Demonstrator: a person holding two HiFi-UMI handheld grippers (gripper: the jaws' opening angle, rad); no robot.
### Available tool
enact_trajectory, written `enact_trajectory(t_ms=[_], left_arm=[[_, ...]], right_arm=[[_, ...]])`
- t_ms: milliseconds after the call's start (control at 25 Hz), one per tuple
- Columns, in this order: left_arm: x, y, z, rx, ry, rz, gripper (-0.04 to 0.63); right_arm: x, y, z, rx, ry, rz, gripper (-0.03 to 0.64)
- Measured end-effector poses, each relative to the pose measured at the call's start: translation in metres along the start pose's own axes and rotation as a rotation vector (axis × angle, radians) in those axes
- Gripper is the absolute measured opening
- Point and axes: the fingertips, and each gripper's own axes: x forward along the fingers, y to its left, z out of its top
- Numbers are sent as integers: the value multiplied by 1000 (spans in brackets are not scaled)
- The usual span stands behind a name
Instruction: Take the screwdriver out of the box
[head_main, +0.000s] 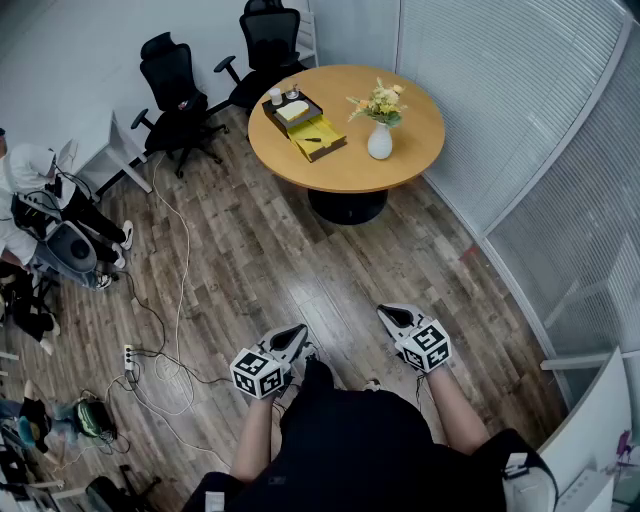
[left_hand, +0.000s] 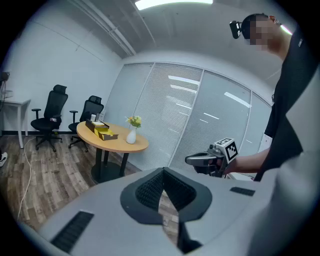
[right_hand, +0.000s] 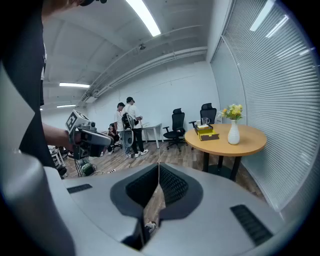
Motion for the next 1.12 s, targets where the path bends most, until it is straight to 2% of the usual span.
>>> enact_trajectory(t_ms=[280,480,840,1120], left_arm=[[-3,-5,-3,9,6,-13,6],[-5,8,6,22,-8,-22,6],[-12,58,23,15,-14,-41,6],[-16,103,42,32,-6,-88,6]], right_arm=[[-1,8,-4,0,14,-9,8],[8,4,-1,3,12,-34,8],[46,5,2,-14,77,-109,8],[84,2,18,18,64,-182,8]])
